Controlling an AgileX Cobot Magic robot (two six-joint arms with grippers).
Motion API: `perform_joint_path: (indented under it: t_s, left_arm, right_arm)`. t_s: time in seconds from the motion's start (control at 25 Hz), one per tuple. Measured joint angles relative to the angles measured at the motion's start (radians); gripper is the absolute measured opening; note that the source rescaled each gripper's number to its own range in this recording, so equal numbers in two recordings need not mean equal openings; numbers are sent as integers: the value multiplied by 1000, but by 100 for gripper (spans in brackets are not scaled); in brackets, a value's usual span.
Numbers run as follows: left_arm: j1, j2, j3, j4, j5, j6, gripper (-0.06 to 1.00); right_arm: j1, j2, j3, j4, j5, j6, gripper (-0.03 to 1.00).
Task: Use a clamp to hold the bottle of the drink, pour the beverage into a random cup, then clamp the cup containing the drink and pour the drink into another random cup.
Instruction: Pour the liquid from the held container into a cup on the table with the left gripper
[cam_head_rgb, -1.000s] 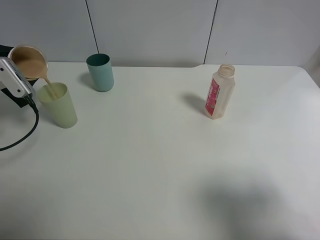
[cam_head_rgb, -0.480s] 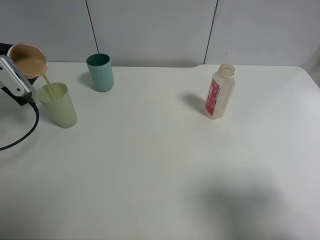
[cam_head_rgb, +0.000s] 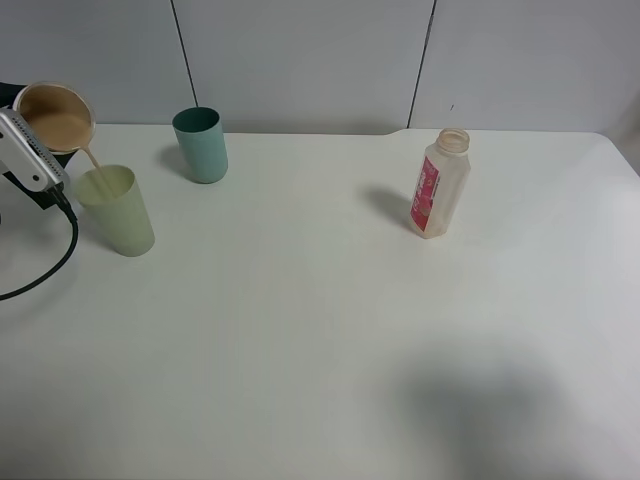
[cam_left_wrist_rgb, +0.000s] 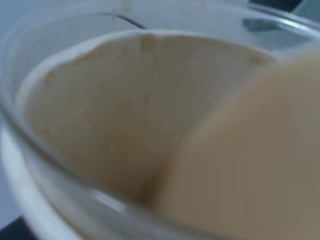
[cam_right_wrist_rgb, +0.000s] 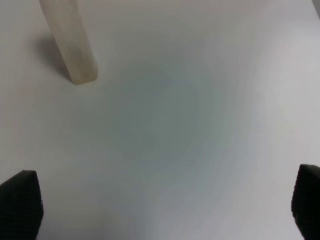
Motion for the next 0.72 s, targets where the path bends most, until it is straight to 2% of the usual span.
perform_joint_path:
  t_s: [0.36, 0.72]
  left_arm:
    - [0, 0, 0, 0, -9, 3, 1]
    - [0, 0, 0, 18, -9, 68, 1]
  right_arm:
    - [0, 0, 0, 0, 0, 0, 100]
    - [0, 0, 0, 0, 0, 0, 100]
